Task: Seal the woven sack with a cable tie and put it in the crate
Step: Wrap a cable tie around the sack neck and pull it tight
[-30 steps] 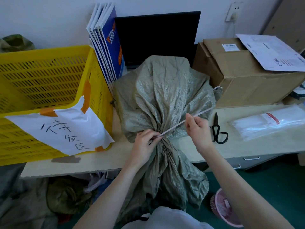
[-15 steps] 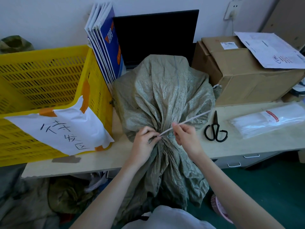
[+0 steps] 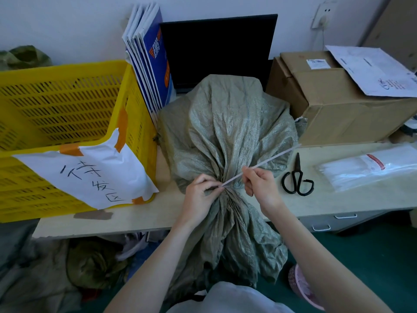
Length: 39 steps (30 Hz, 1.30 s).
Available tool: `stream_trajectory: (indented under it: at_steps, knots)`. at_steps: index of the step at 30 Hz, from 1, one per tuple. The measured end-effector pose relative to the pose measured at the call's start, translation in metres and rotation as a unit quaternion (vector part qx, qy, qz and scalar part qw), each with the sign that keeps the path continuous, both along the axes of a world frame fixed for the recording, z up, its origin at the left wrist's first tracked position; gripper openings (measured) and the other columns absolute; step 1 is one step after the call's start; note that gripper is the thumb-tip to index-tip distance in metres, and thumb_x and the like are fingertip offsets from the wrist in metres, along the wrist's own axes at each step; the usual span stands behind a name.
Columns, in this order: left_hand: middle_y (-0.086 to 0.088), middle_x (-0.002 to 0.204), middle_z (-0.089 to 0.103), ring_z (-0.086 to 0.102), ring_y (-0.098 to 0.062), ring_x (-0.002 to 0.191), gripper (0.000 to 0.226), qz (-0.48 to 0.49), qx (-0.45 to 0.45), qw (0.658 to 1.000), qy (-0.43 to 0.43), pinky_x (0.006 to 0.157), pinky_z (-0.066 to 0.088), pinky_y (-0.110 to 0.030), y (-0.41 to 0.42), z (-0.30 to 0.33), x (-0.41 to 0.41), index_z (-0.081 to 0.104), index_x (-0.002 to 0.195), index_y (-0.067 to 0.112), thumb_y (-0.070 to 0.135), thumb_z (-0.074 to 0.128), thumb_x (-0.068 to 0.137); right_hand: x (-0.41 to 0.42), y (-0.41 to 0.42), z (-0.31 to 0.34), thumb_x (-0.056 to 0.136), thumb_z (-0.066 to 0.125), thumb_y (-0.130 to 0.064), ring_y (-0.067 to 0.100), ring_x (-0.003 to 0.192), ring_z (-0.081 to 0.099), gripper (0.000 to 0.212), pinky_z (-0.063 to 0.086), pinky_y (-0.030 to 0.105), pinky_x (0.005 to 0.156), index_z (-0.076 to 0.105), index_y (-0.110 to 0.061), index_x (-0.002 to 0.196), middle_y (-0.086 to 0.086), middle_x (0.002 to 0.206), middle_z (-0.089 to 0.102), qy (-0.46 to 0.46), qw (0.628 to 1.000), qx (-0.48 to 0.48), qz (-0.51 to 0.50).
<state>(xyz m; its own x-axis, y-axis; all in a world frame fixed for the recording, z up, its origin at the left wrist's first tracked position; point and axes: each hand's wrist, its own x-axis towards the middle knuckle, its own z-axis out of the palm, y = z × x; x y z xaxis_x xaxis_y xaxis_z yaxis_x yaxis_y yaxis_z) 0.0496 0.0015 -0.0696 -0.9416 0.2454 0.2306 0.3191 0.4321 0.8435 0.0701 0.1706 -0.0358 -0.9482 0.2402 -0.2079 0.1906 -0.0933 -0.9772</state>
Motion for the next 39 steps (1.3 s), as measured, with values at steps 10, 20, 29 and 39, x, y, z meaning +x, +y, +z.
stream_trajectory:
  at_steps: [10,20,29,39]
  knots:
    - [0.008,0.093,0.061,0.057,-0.002,0.09,0.017,0.005,0.007,1.0,-0.018,0.08,0.044,-0.013,-0.002,-0.001,0.0,0.075,0.1,0.014,0.017,0.073,0.083,-0.001,0.0,0.007,0.097,0.051,-0.018,0.016,0.045,0.021,0.044,0.013,0.044,0.057,0.044,-0.007,0.055,0.001,0.045,0.025,0.012,1.0,-0.006,-0.001]
    - [-0.002,0.089,0.06,0.059,-0.014,0.086,0.013,0.011,-0.016,1.0,0.008,0.077,0.049,-0.026,0.007,-0.002,0.001,0.074,0.095,0.01,0.015,0.073,0.083,0.0,0.001,0.013,0.097,0.05,-0.024,0.016,0.044,0.028,0.04,0.025,0.029,0.05,0.049,-0.006,0.061,0.004,0.047,0.034,0.054,0.998,0.029,0.002]
    - [0.003,0.088,0.066,0.061,0.0,0.083,0.005,0.13,0.082,0.987,-0.037,0.073,0.044,-0.009,-0.006,-0.004,0.012,0.072,0.088,0.011,0.013,0.067,0.088,0.0,0.024,-0.014,0.082,0.072,-0.015,0.013,0.064,0.049,0.015,0.042,0.024,0.059,0.059,-0.016,0.088,-0.002,0.075,0.056,0.038,0.985,0.163,0.052]
    - [-0.002,0.084,0.069,0.06,-0.004,0.075,0.011,0.238,0.287,0.906,-0.198,0.067,0.047,-0.01,0.001,-0.018,0.014,0.07,0.08,0.009,0.006,0.064,0.09,-0.005,0.088,-0.094,0.088,0.056,-0.012,0.037,0.111,0.048,0.027,0.043,0.043,0.091,0.057,-0.007,0.115,0.018,0.128,0.047,-0.149,0.894,0.42,-0.053]
